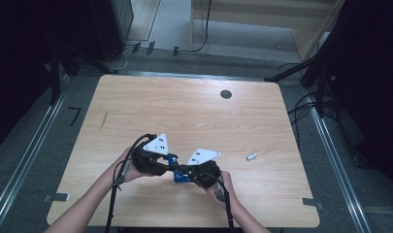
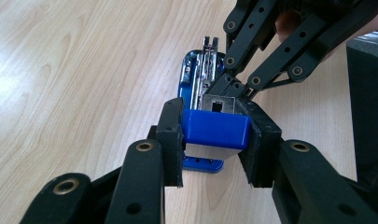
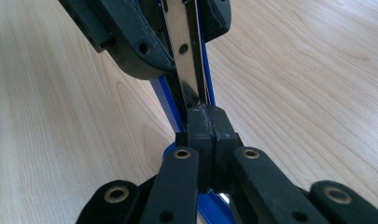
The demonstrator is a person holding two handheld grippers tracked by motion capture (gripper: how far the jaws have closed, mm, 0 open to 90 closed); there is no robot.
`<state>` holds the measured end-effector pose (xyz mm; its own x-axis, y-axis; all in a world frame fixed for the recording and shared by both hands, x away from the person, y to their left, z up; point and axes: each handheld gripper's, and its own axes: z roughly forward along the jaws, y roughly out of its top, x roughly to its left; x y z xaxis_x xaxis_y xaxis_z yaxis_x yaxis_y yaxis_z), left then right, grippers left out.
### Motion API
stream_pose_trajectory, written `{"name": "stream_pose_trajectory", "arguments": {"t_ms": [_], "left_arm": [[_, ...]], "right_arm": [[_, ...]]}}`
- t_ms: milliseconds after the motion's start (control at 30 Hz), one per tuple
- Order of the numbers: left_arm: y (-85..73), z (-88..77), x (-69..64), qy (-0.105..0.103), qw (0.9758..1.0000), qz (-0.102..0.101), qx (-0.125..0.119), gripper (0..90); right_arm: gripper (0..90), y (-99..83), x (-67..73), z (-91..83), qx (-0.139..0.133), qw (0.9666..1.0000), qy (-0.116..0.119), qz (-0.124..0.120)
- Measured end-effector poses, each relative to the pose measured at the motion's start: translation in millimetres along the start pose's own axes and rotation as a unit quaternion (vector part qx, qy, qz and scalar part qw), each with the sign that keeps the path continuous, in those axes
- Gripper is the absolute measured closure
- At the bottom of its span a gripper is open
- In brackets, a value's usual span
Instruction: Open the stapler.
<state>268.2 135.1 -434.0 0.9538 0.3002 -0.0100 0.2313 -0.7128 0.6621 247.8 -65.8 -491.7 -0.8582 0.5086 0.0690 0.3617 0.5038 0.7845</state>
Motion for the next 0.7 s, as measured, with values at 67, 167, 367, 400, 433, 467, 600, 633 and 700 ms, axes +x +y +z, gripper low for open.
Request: {"name": "stream_pose_trajectory", "arguments": {"t_ms": [67,167,367,400,433,467,600,633,700], "left_arm": [[0.5,1.6,0.0,0.001,1.0000,0.000,0.005,65.2],[0.4,9.3,-1.3,0.004,0.9995,0.010,0.030,62.7],[5.0,4.1,-1.3,0.010,0.9999,0.007,0.007,57.9],[6.1,0.5,-1.4,0.016,0.9999,0.005,0.000,57.9],[6.9,-2.1,-1.5,0.020,0.9998,0.002,-0.006,58.0],[8.2,-5.6,-1.1,0.022,0.9997,0.005,-0.010,58.0],[12.1,-10.1,-6.2,0.033,0.9992,0.014,-0.020,64.8],[12.9,-10.1,-7.5,0.036,0.9990,0.017,-0.019,65.2],[14.4,-9.7,-9.6,0.043,0.9987,0.024,-0.016,65.8]], "right_arm": [[90.0,0.3,0.2,0.0,0.001,1.0000,-0.001,-0.002],[90.0,0.7,0.6,0.5,0.002,1.0000,0.001,-0.005],[90.0,1.5,2.0,1.4,0.002,1.0000,0.000,-0.007],[90.0,1.5,2.0,1.4,0.002,1.0000,0.000,-0.006],[90.0,1.4,2.0,1.6,0.002,1.0000,0.001,-0.007],[90.0,1.3,1.8,1.7,0.001,1.0000,0.001,-0.007],[90.0,1.3,1.8,2.0,0.001,1.0000,0.001,-0.005],[90.0,1.3,1.8,2.1,0.002,1.0000,0.001,-0.007],[90.0,1.4,2.2,1.7,0.004,1.0000,0.001,-0.007]]}}
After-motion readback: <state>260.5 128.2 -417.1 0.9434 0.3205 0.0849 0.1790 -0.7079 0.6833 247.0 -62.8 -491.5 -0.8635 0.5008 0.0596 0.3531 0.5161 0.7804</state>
